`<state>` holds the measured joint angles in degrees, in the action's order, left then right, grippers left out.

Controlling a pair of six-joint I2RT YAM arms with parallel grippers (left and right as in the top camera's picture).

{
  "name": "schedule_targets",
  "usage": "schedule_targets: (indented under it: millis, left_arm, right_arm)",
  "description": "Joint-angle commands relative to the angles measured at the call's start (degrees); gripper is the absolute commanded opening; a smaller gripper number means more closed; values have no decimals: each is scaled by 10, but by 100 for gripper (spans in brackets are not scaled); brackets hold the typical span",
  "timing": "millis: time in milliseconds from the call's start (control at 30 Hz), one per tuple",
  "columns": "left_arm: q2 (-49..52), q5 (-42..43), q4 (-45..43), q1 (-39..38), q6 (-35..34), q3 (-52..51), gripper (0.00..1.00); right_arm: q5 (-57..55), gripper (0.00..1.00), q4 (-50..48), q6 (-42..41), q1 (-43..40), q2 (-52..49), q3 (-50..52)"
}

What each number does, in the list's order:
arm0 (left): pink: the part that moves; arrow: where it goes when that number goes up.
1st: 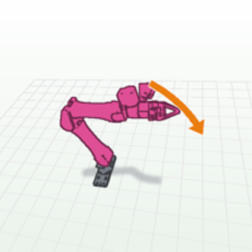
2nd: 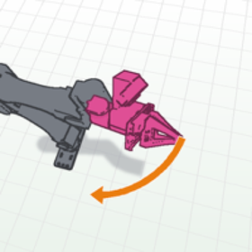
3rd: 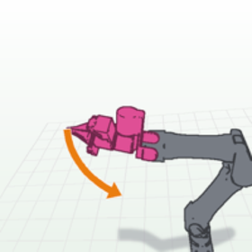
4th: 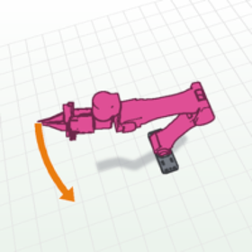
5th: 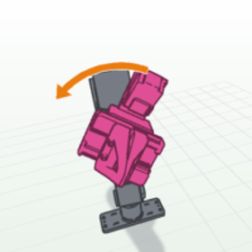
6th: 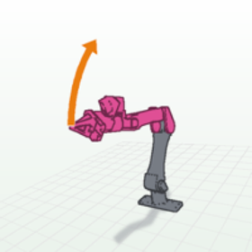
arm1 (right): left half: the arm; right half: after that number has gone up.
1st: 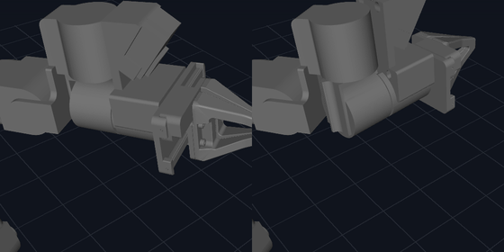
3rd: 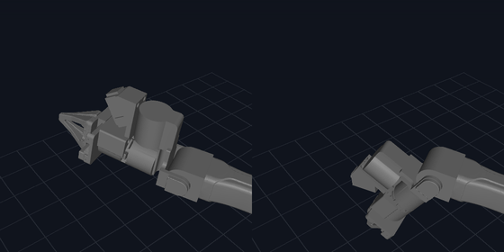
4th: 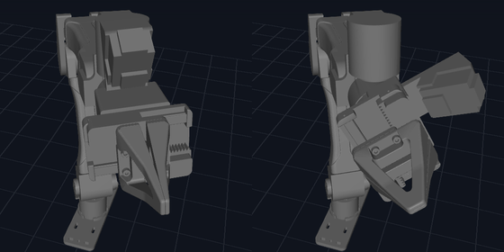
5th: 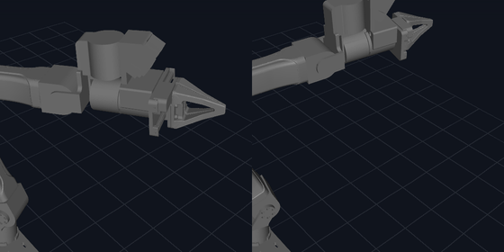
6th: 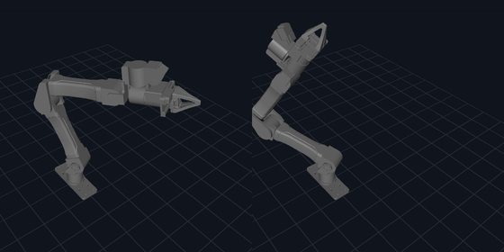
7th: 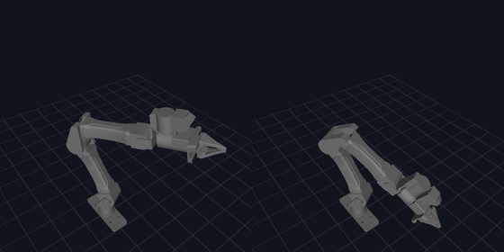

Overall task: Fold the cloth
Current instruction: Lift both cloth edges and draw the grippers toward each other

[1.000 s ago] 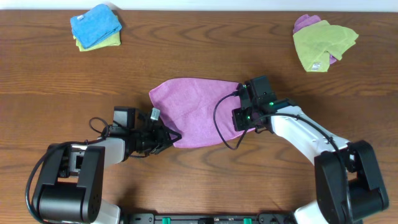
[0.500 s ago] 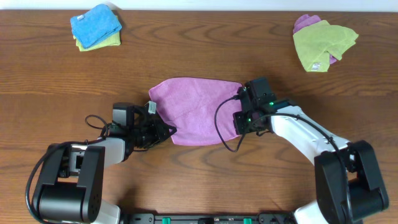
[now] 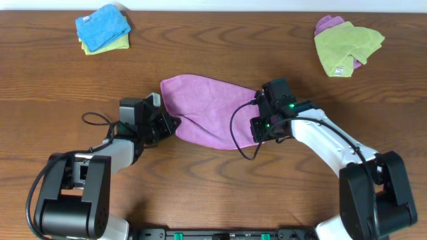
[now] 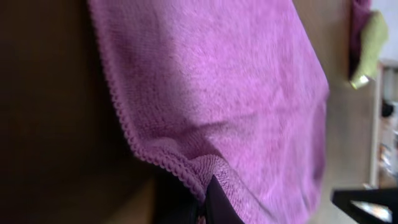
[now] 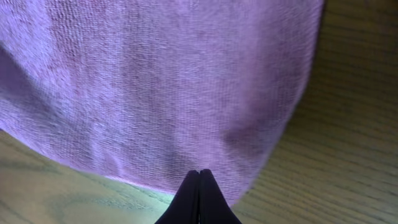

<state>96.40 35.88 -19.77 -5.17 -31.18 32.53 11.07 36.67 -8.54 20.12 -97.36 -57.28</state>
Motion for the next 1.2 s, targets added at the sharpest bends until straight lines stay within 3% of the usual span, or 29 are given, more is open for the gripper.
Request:
schedule_targets:
  millis: [0,200,633,933,1167]
  left_arm:
    - [3,-70,2,-1,17,10,6]
    - [3,-91,2,-1,17,11,6]
    - [3,-104,-7,-1,11,35,6]
    - [3,-113,-6,-1,9,65,6]
    - [3,-162,9,3,10,76,6]
  right_arm:
    - [30,2,2,1,5,0,-11]
    - [117,2,5,34,11,0,-11]
    - [176,2,48,69,72,0,-11]
    - [23,2,-27,35,104,0,-11]
    - [-47,2,-17,8,102,0,-11]
